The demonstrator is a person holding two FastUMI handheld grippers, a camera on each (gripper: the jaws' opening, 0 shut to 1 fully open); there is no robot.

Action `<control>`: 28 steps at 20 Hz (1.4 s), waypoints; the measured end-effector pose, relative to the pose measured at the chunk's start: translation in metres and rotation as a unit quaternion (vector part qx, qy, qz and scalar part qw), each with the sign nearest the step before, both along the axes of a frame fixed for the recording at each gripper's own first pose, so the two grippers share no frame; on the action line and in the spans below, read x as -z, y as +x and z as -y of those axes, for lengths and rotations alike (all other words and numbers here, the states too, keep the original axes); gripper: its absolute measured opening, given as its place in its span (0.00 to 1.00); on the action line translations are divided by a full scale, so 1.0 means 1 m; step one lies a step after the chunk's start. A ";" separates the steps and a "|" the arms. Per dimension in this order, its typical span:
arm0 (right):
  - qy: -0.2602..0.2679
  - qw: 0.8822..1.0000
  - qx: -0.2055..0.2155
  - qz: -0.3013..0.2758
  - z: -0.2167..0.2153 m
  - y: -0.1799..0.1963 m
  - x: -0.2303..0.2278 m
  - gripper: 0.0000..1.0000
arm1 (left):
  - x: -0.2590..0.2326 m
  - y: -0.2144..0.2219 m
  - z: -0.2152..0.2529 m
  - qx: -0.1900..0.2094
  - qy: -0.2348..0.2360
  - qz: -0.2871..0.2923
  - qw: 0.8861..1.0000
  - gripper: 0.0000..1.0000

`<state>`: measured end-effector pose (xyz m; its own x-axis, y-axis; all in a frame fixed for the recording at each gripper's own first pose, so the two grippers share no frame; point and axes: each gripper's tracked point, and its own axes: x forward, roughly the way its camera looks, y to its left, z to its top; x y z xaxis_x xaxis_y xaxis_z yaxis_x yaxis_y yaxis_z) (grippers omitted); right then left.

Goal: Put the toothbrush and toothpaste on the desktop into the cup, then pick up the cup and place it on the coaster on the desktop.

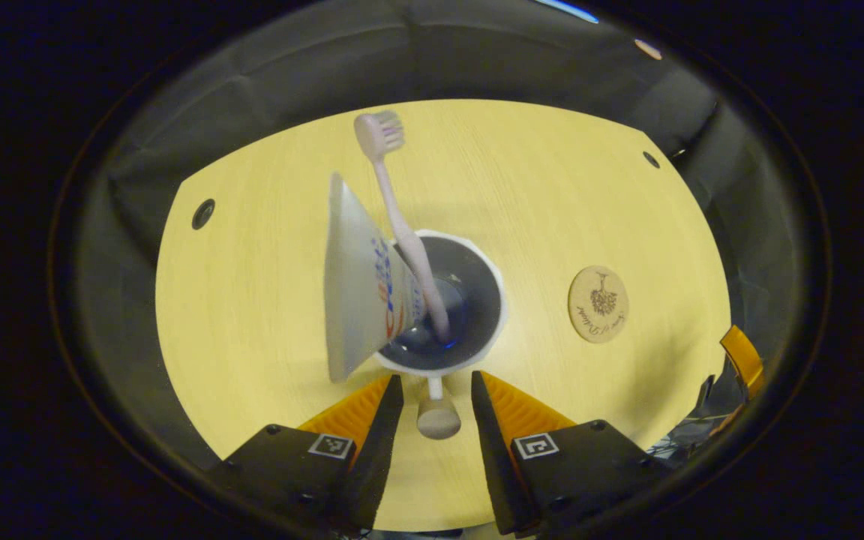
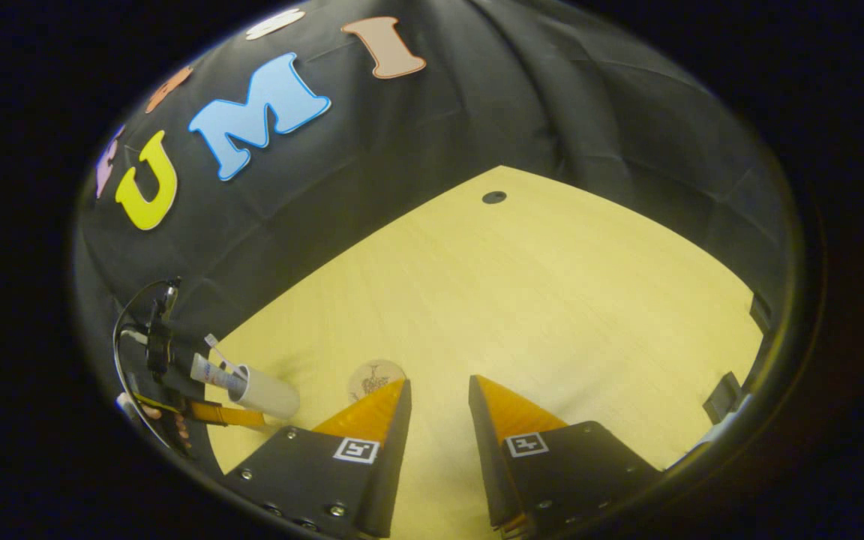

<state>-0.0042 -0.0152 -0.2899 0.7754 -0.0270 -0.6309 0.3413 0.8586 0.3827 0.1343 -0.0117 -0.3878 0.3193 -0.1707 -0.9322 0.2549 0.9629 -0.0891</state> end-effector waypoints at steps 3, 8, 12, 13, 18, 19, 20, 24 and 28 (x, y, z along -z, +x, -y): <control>0.007 1.000 0.003 -0.010 -0.002 -0.002 0.005 0.47 | 0.010 0.006 0.004 0.005 0.009 -0.008 1.000 0.60; 0.008 1.000 0.003 -0.027 -0.005 -0.004 0.013 0.47 | 0.020 0.012 0.004 0.008 0.021 -0.018 1.000 0.36; 0.011 0.999 0.002 -0.036 -0.007 -0.005 0.015 0.47 | 0.020 0.011 0.003 0.003 0.018 -0.016 1.000 0.33; 0.012 0.999 0.002 -0.037 -0.007 -0.005 0.015 0.47 | 0.020 0.011 0.003 0.001 0.017 -0.008 1.000 0.33; 0.010 0.999 0.002 -0.040 -0.005 -0.005 0.014 0.47 | 0.016 0.012 0.009 -0.004 -0.002 -0.003 1.000 0.27; 0.010 0.999 0.001 -0.039 -0.005 -0.005 0.013 0.47 | 0.013 0.011 0.010 0.000 -0.002 -0.001 1.000 0.28; 0.010 0.999 0.002 -0.039 -0.005 -0.005 0.014 0.47 | 0.008 0.011 0.012 0.005 -0.001 0.002 1.000 0.28; 0.009 0.999 0.000 -0.036 -0.005 -0.005 0.013 0.47 | -0.010 0.006 0.031 0.042 0.011 0.027 0.999 0.28; 0.009 0.999 -0.001 -0.033 -0.004 -0.005 0.012 0.47 | -0.035 -0.001 0.062 0.084 0.006 0.036 0.996 0.27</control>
<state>-0.0094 -0.0111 -0.3017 0.7327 -0.0138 -0.6804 0.3644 0.8524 0.3751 0.1331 -0.0737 -0.3533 0.3539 -0.2155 -0.9101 0.4171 0.9074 -0.0526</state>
